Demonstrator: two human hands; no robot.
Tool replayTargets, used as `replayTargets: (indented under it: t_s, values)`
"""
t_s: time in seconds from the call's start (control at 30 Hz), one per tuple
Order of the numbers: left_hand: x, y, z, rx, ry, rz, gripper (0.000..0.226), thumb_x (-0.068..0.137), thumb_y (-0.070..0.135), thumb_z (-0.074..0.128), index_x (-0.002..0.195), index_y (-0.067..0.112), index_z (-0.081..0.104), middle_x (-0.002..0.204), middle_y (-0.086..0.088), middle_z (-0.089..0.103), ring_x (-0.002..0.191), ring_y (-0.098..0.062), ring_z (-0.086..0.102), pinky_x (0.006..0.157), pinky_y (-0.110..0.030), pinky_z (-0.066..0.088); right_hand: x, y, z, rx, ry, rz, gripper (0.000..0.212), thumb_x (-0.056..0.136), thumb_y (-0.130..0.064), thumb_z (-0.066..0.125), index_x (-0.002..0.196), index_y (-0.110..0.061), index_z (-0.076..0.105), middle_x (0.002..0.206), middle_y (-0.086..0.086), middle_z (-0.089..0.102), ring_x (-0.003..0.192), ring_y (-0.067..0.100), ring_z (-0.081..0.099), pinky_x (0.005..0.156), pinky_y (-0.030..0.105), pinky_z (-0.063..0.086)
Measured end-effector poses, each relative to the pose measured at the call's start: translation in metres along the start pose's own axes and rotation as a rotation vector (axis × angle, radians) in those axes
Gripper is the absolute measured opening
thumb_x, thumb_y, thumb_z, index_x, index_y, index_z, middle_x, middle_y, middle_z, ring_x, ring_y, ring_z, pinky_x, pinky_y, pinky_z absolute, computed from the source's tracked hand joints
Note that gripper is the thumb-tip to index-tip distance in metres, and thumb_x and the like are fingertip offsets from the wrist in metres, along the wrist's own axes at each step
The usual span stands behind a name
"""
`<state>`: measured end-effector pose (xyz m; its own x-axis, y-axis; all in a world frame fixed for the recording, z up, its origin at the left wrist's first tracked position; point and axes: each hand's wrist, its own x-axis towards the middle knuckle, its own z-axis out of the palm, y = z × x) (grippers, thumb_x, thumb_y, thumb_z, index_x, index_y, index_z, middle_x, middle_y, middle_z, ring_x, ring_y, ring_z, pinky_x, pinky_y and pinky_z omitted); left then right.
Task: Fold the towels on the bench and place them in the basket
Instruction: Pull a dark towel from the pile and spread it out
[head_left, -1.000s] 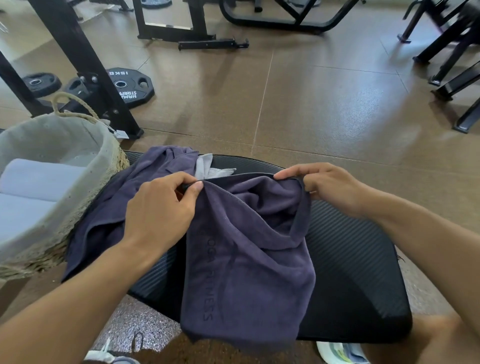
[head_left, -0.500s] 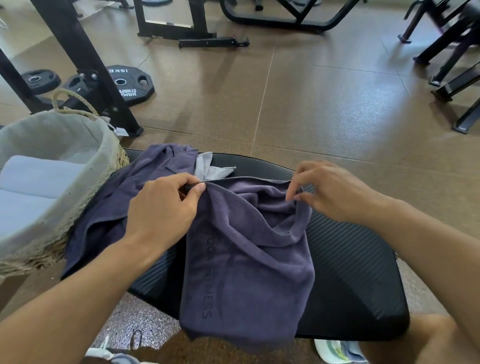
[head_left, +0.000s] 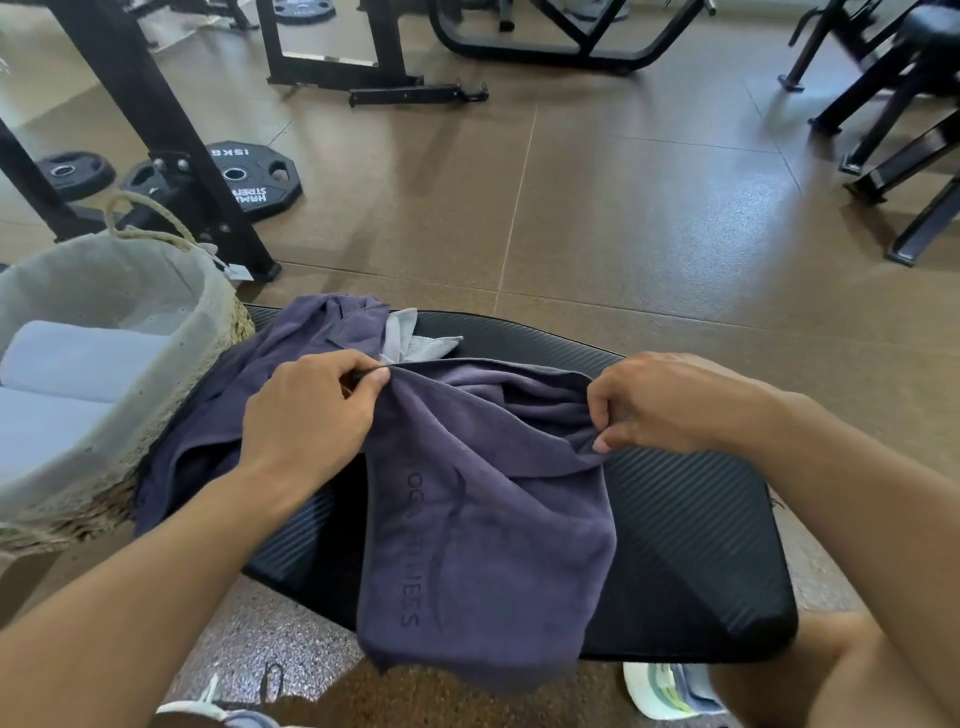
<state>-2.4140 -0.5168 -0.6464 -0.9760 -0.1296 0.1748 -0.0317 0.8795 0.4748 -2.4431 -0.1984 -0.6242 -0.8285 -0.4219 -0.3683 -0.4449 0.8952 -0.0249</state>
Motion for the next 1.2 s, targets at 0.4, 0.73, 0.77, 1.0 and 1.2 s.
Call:
replayTargets:
  t_s: [0.4,0.73,0.77,1.0,1.2]
  values:
    - [0.0,-0.012,-0.008,-0.184,-0.012,0.033,0.014,0.095,0.037,0.065,0.094,0.031,0.077,0.087,0.008,0.076,0.086,-0.014,0.068,0.079,-0.036,0.053,-0.031,0.014,0.001,0.506,0.204,0.034,0.023,0.077,-0.046,0.084,0.077,-0.027,0.072,0.072,-0.008,0.069,0.07,0.006,0.064,0.07,0.03,0.051]
    - [-0.015,-0.017,-0.026,-0.375,-0.113,0.089,0.011,0.095,0.023,0.068,0.09,0.024,0.077,0.082,0.014,0.076,0.077,0.007,0.064,0.071,-0.011,0.046,-0.052,0.03,0.004,1.11,0.624,0.073,0.017,0.077,-0.011,0.085,0.078,-0.002,0.07,0.078,0.017,0.074,0.071,0.023,0.066,0.077,0.043,0.055]
    - [-0.015,-0.019,-0.028,-0.378,-0.149,0.1,0.011,0.095,0.023,0.069,0.088,0.025,0.077,0.079,0.013,0.076,0.073,0.008,0.063,0.07,-0.011,0.046,-0.053,0.031,0.005,1.138,0.631,0.078,0.018,0.077,-0.006,0.085,0.078,0.0,0.068,0.078,0.017,0.073,0.071,0.023,0.067,0.077,0.041,0.056]
    - [-0.019,-0.032,-0.034,-0.494,-0.28,0.072,0.012,0.091,0.027,0.072,0.086,0.018,0.079,0.082,-0.007,0.077,0.071,-0.006,0.057,0.073,-0.025,0.046,-0.06,0.036,0.004,1.079,0.483,0.068,0.018,0.082,0.0,0.079,0.093,-0.013,0.076,0.072,-0.006,0.075,0.067,0.002,0.069,0.066,0.015,0.056]
    - [-0.018,-0.035,-0.033,-0.426,-0.253,0.08,0.015,0.093,0.029,0.07,0.083,0.02,0.078,0.077,0.0,0.076,0.069,-0.002,0.057,0.068,-0.02,0.045,-0.053,0.04,0.008,0.837,0.397,0.081,0.016,0.084,-0.018,0.081,0.091,-0.032,0.08,0.08,-0.017,0.077,0.073,0.0,0.072,0.073,0.015,0.053]
